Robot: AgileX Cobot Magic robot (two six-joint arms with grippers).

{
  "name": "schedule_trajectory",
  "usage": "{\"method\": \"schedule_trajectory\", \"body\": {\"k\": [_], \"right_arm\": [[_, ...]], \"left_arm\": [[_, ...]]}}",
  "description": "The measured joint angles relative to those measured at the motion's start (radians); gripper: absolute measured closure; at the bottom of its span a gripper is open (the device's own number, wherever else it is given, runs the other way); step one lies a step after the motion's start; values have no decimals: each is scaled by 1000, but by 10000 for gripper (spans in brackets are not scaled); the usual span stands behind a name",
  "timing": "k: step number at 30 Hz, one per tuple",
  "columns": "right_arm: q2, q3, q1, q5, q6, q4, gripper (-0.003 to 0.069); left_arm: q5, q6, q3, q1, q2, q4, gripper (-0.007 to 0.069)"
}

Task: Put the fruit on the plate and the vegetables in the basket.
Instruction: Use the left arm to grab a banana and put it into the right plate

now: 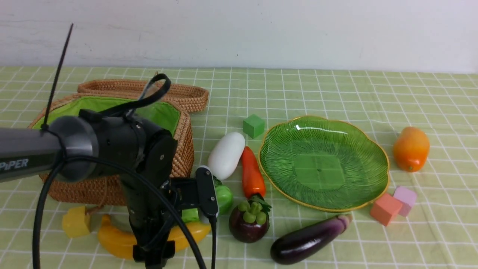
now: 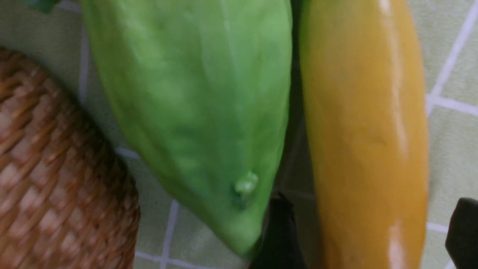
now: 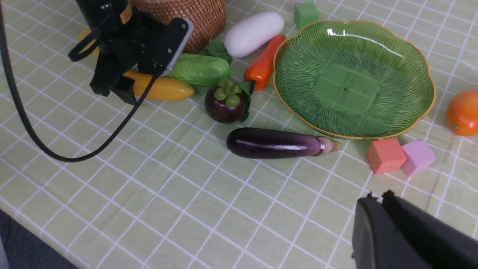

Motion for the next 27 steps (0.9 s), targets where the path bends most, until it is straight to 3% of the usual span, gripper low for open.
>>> {"method": "schedule_trajectory", "body": {"k": [4,10,21,27], "right_arm": [[0,0,0,0,0,0,613],[0,0,0,0,-1,3,606],[0,0,0,0,-1,4,604],[0,0,0,0,-1,11,604]], "left_arm": [[2,0,-1,0,27,11,146],[19,0,-4,-5,32,7,323],[106,-7,-8,-7,-9,10,319],[181,-24,-7,-23,-201,-95,319]]}}
